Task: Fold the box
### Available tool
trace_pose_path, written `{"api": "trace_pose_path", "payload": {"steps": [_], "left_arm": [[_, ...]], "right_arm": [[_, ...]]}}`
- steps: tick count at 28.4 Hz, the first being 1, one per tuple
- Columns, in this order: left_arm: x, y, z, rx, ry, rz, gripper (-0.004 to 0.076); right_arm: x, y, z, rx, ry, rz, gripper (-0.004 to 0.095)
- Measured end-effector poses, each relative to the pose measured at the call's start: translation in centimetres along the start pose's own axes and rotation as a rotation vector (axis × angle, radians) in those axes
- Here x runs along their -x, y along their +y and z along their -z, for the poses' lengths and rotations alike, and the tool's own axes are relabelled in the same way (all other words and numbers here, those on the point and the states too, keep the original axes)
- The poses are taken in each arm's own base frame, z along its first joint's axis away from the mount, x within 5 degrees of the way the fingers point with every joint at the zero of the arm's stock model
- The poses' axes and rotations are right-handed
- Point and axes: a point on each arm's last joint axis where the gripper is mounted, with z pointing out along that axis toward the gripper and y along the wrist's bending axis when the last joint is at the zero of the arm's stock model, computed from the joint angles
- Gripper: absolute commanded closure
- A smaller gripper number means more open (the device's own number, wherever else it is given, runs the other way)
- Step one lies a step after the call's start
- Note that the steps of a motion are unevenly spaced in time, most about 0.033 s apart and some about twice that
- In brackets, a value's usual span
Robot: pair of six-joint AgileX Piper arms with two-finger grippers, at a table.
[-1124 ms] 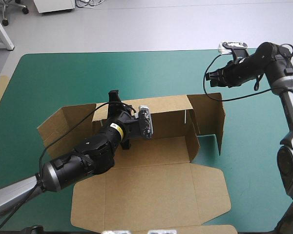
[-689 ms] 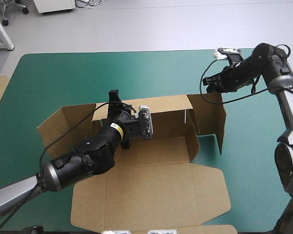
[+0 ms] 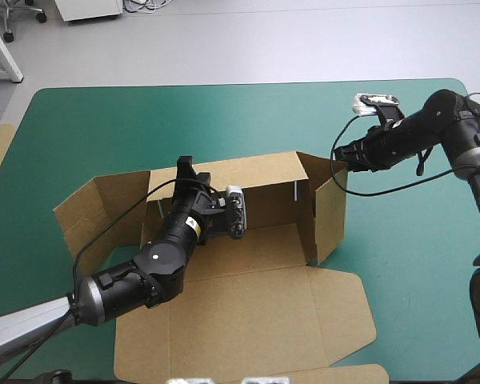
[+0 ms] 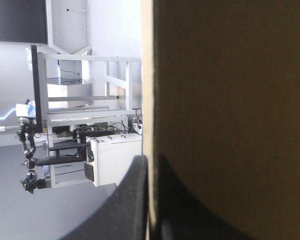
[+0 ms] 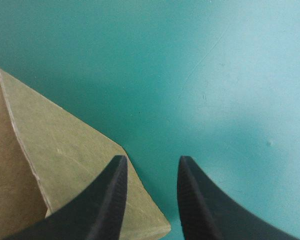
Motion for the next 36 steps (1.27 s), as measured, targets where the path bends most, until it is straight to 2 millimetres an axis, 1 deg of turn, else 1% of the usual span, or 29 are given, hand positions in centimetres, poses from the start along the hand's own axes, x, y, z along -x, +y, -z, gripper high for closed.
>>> {"api": "trace_pose_path", "payload": {"steps": [3,7,16,19,24,26,29,31,36], "left_arm": [[0.0,-0.2,-0.1,0.017,-0.010,0.004,0.0734],[0.0,-0.2,-0.1,0.027,-0.020,-0.004,0.0734],[0.1,-0.2,-0.2,0.032,-0.024,-0.010,0.0734],[0.1,-0.2,-0.2,0.040,-0.025,-0.014,0.0734],[-0.4,0.1,-0.6,0.064,-0.009,-0.020,0.0734],[-0.5,0.2,-0.7,0.067,-0.009,-0.020,0.0734],[-0.6,0.4,-1.0,0.080,-0.015,-0.030,0.0734],[-0.8,0.6,-1.3,0.093,-0.019,-0.051,0.0734],[-1.2,0.7,-2.1,0.099,-0.019,-0.069,0.0734]], "right_arm": [[0.1,0.3,0.0,0.036,-0.012,0.008,0.0588],[-0.1,0.8,0.5,0.057,-0.024,0.023,0.0589],[-0.9,2.1,2.7,0.068,-0.059,0.069,0.0589],[-1.3,2.2,2.3,0.093,-0.060,0.068,0.0589],[-2.6,2.1,0.5,0.157,-0.043,0.049,0.0604],[-3.1,2.1,0.1,0.175,-0.048,0.047,0.0605],[-3.7,2.4,0.3,0.181,-0.088,0.068,0.0606],[-3.9,2.8,0.7,0.187,-0.127,0.094,0.0606],[-3.9,3.2,1.5,0.193,-0.179,0.137,0.0606]]}}
